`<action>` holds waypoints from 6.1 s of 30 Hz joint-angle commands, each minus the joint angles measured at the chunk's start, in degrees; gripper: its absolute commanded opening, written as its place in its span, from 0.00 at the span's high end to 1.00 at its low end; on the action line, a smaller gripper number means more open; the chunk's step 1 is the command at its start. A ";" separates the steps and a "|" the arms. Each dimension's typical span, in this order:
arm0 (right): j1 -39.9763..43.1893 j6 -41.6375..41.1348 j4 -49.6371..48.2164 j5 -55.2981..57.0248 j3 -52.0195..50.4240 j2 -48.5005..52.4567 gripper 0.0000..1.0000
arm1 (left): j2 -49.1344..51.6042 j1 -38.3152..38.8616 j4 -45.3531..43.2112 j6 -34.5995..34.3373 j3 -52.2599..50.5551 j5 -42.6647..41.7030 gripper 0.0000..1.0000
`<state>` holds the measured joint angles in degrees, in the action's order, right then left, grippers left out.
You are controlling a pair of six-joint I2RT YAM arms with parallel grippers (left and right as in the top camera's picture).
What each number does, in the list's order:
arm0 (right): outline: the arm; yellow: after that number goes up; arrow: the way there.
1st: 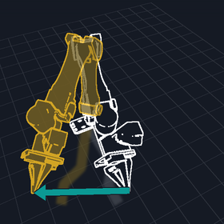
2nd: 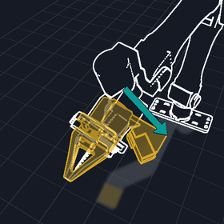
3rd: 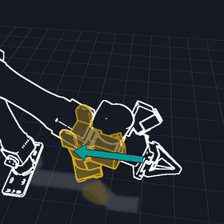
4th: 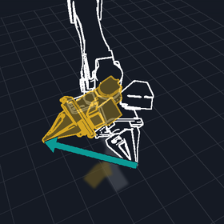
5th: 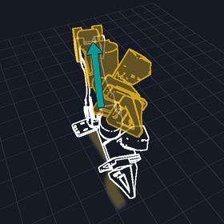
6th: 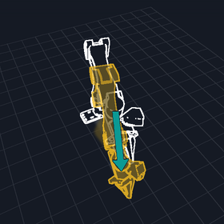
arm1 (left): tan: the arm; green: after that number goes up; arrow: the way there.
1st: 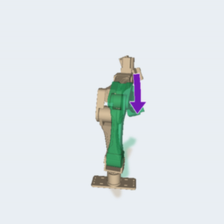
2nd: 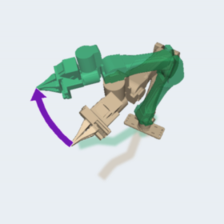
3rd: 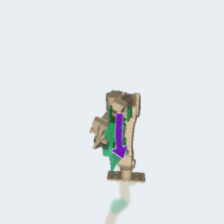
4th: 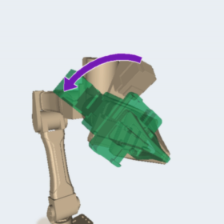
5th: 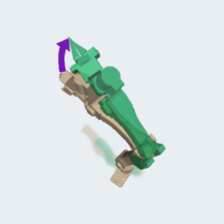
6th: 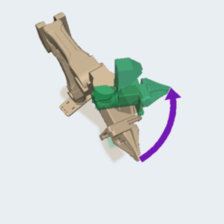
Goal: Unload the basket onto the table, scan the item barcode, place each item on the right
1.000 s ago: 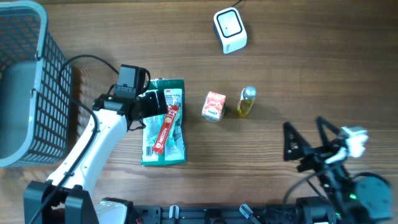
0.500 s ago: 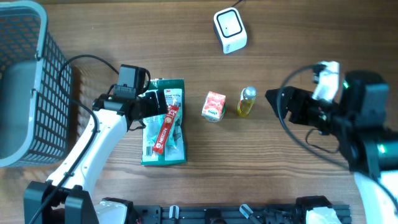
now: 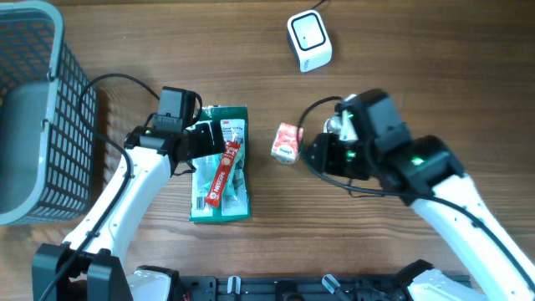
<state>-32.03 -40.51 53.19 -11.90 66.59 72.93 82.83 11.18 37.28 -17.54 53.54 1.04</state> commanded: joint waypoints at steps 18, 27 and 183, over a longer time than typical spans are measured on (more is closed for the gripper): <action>-8.15 -4.44 -12.81 15.91 0.57 17.11 0.44 | -1.03 -0.11 0.00 -0.74 0.96 0.55 0.00; -8.15 -4.50 -13.07 18.49 0.52 17.25 0.43 | -1.03 -0.11 0.00 -0.74 0.96 0.55 0.00; 7.58 1.55 5.46 15.21 13.53 28.89 0.00 | -1.01 -0.11 0.00 -0.76 0.96 0.55 0.00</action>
<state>-24.43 -39.35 58.65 3.86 80.75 100.68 82.83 11.18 37.28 -17.54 53.54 1.04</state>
